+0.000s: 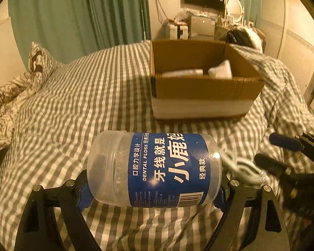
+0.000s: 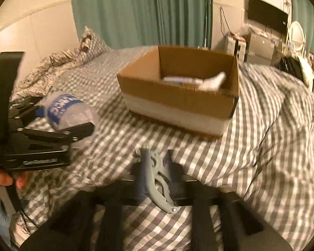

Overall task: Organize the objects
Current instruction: 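Carry the clip and floss bottle into the box and open both tools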

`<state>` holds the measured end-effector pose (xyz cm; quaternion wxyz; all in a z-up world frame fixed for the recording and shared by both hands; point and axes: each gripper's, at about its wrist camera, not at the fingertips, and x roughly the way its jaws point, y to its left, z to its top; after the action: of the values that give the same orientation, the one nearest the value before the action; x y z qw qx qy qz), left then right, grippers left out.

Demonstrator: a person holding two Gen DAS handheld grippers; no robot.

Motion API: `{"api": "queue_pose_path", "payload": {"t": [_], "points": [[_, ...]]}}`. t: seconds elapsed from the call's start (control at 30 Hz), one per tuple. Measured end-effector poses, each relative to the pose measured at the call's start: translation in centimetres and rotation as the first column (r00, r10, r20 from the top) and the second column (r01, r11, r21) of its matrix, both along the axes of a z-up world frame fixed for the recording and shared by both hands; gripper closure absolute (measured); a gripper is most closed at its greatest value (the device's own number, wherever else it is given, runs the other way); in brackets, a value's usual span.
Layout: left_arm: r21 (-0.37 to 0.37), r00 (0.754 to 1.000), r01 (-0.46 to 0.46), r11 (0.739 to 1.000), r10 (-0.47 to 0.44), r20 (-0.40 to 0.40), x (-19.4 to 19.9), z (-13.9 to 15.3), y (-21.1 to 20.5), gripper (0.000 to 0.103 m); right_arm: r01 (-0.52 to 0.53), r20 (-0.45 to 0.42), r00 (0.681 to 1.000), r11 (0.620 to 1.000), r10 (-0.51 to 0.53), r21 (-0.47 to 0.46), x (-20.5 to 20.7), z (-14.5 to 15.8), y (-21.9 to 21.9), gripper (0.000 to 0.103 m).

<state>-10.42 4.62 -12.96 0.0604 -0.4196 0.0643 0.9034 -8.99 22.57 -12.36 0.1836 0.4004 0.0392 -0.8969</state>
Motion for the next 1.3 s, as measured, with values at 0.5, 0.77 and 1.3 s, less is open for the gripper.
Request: {"api": "queue_pose_path", "payload": {"t": [0.5, 0.77, 1.3], "points": [[-0.006, 0.998, -0.012, 1.0, 0.013, 0.068, -0.2, -2.7, -0.6, 0.014, 0.007, 0.139, 0.99, 0.994, -0.023, 0.109, -2.8, -7.4, -2.8, 0.078], [0.02, 0.999, 0.019, 1.0, -0.019, -0.026, 0.1, 2.0, 0.8, 0.014, 0.003, -0.022, 1.0, 0.999, -0.002, 0.049, -0.3, -0.6, -1.7, 0.094], [-0.017, 0.983, 0.049, 0.999, -0.051, -0.175, -12.9, 10.0, 6.1, 0.014, 0.024, -0.302, 0.952, 0.997, -0.044, -0.07, -11.8, 12.2, 1.6, 0.094]]}}
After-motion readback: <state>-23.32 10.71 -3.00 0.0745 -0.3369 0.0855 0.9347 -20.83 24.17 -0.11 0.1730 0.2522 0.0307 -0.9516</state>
